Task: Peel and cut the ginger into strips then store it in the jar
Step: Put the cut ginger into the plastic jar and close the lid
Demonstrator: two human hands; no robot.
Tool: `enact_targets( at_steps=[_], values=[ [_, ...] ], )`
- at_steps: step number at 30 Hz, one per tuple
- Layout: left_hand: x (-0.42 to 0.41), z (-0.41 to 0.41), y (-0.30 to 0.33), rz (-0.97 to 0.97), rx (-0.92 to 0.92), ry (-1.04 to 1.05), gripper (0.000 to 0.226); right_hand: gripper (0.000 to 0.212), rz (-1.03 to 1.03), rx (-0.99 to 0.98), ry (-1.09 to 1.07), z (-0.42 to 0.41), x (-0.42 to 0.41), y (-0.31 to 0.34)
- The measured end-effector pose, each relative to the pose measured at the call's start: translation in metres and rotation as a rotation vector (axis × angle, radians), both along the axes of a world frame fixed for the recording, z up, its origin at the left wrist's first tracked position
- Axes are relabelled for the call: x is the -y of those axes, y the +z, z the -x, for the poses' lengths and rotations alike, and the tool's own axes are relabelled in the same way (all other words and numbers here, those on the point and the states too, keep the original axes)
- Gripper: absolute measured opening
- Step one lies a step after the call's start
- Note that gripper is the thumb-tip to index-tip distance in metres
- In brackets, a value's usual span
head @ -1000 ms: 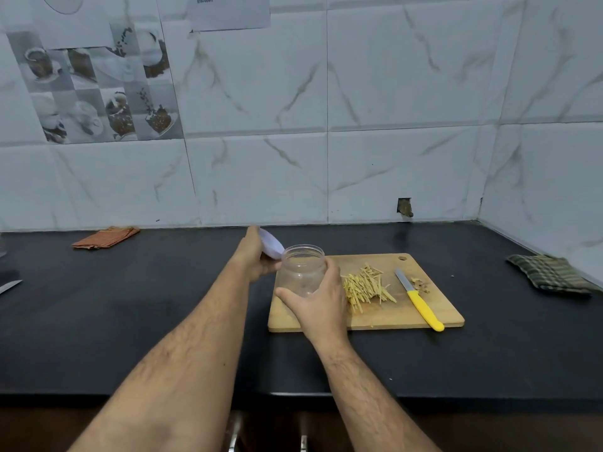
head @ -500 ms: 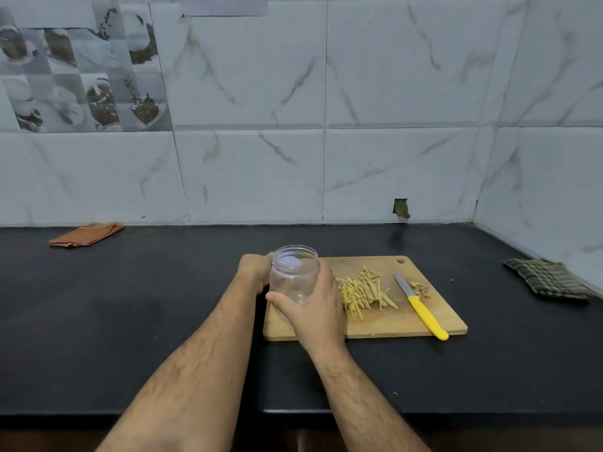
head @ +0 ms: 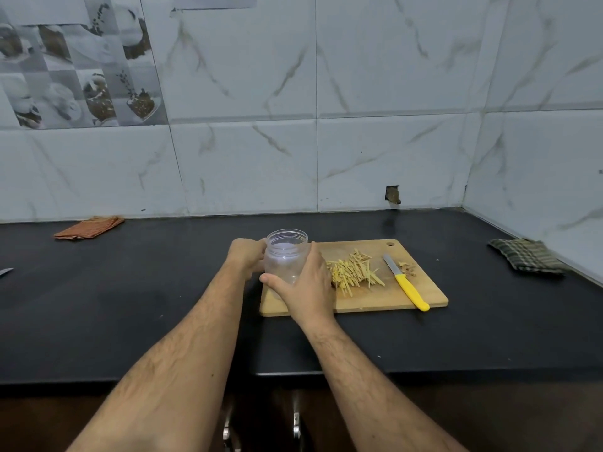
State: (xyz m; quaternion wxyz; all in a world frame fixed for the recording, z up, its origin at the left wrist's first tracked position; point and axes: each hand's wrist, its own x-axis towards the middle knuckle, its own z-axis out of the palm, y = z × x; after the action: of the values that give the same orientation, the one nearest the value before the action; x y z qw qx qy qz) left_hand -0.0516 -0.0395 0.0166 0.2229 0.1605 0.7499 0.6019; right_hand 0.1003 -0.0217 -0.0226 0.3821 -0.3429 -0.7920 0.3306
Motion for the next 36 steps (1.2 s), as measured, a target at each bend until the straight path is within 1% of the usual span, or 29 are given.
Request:
enact_targets(
  at_steps=[2, 3, 4, 6, 8, 9, 11, 12, 13, 14, 16, 17, 18, 20, 23, 28, 30, 33, 36],
  values=[
    [0.008, -0.007, -0.001, -0.099, -0.028, 0.05, 0.033, 0.128, 0.038, 0.044, 0.03, -0.007, 0.0, 0.006],
    [0.01, -0.011, -0.002, -0.141, -0.098, 0.12, 0.037, 0.126, 0.055, 0.057, 0.03, -0.012, -0.002, 0.01],
    [0.014, -0.018, -0.001, -0.17, -0.198, 0.215, 0.039, 0.118, 0.06, 0.059, 0.018, -0.018, -0.006, 0.014],
    [0.023, -0.041, 0.005, -0.252, -0.386, 0.39, 0.038, 0.088, 0.018, 0.009, -0.038, -0.03, -0.022, 0.025],
    [0.037, -0.071, 0.013, -0.365, -0.476, 0.452, 0.031, 0.06, -0.014, -0.013, -0.112, -0.046, -0.047, 0.037],
    [0.043, -0.087, 0.016, -0.423, -0.498, 0.453, 0.027, 0.05, -0.016, 0.033, -0.137, -0.054, -0.06, 0.043],
    [0.052, -0.117, 0.012, -0.481, -0.558, 0.387, 0.017, 0.039, -0.024, 0.23, -0.158, -0.065, -0.086, 0.05],
    [0.053, -0.133, 0.007, -0.454, -0.593, 0.304, 0.014, 0.037, -0.032, 0.357, -0.155, -0.069, -0.096, 0.054],
    [0.049, -0.147, -0.001, -0.381, -0.626, 0.186, 0.012, 0.034, -0.04, 0.476, -0.147, -0.071, -0.104, 0.056],
    [0.043, -0.159, -0.008, -0.267, -0.665, 0.053, 0.012, 0.029, -0.047, 0.572, -0.135, -0.072, -0.109, 0.058],
    [0.021, -0.172, -0.022, -0.01, -0.753, -0.133, 0.023, 0.013, -0.052, 0.698, -0.101, -0.071, -0.114, 0.061],
    [0.01, -0.174, -0.026, 0.11, -0.805, -0.175, 0.025, 0.011, -0.043, 0.731, -0.089, -0.07, -0.115, 0.062],
    [0.001, -0.173, -0.027, 0.217, -0.858, -0.192, 0.024, 0.014, -0.033, 0.754, -0.078, -0.068, -0.115, 0.061],
    [-0.014, -0.171, -0.026, 0.392, -0.928, -0.184, 0.024, 0.02, -0.033, 0.793, -0.064, -0.063, -0.115, 0.058],
    [-0.029, -0.163, -0.022, 0.582, -0.896, -0.164, 0.03, 0.023, -0.037, 0.781, -0.061, -0.057, -0.117, 0.055],
    [-0.042, -0.16, -0.014, 0.676, -0.79, -0.174, 0.026, 0.021, -0.012, 0.691, -0.081, -0.054, -0.13, 0.052],
    [-0.043, -0.159, -0.013, 0.681, -0.78, -0.168, 0.026, 0.021, -0.021, 0.669, -0.085, -0.052, -0.135, 0.053],
    [-0.046, -0.158, -0.014, 0.669, -0.75, -0.192, 0.027, 0.014, -0.022, 0.667, -0.03, -0.049, -0.141, 0.055],
    [-0.046, -0.155, -0.014, 0.654, -0.707, -0.244, 0.028, 0.029, -0.029, 0.702, 0.042, -0.044, -0.144, 0.053]
  ],
)
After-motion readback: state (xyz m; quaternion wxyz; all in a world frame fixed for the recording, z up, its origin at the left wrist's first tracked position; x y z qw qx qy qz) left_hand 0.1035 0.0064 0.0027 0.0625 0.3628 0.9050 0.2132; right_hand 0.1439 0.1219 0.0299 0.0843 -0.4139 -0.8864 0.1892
